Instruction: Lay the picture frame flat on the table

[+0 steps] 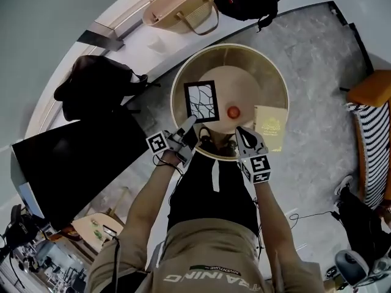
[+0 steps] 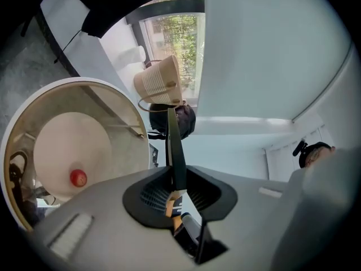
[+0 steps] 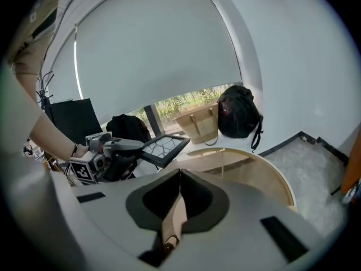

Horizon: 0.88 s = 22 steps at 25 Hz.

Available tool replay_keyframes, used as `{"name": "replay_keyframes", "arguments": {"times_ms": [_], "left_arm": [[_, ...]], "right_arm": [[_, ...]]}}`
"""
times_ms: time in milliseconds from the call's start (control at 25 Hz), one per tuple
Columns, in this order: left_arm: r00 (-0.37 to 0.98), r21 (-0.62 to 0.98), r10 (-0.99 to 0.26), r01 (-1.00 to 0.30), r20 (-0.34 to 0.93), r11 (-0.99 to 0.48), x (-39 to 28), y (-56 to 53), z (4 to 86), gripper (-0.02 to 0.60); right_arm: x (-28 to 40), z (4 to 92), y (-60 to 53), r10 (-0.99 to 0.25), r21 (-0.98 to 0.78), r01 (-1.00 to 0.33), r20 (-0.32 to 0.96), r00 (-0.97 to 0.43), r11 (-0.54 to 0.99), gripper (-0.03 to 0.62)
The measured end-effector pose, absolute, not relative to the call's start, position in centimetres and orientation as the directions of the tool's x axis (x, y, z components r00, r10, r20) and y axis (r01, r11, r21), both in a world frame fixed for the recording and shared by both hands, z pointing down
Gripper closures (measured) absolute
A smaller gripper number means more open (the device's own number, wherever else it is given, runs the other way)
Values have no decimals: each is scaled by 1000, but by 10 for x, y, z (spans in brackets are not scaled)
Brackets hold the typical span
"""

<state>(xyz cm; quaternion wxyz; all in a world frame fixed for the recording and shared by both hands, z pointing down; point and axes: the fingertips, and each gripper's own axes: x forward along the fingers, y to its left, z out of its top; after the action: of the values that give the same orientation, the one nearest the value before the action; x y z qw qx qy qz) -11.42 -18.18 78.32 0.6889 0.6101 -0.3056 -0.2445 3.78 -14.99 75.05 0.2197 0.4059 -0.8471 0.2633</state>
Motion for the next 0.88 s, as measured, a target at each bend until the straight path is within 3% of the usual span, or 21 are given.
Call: {"name": "replay_keyframes", "arguments": {"times_ms": [480, 880], "left_arm": [[676, 984, -717, -72, 170, 166, -137, -235, 913, 506], [691, 969, -686, -92, 228, 229, -138, -264, 943, 506]], "right_arm": [[-5, 866, -193, -528, -307, -775, 590, -611, 553, 586], [-19, 885, -194, -445, -345, -733, 618, -648, 586, 586]]}}
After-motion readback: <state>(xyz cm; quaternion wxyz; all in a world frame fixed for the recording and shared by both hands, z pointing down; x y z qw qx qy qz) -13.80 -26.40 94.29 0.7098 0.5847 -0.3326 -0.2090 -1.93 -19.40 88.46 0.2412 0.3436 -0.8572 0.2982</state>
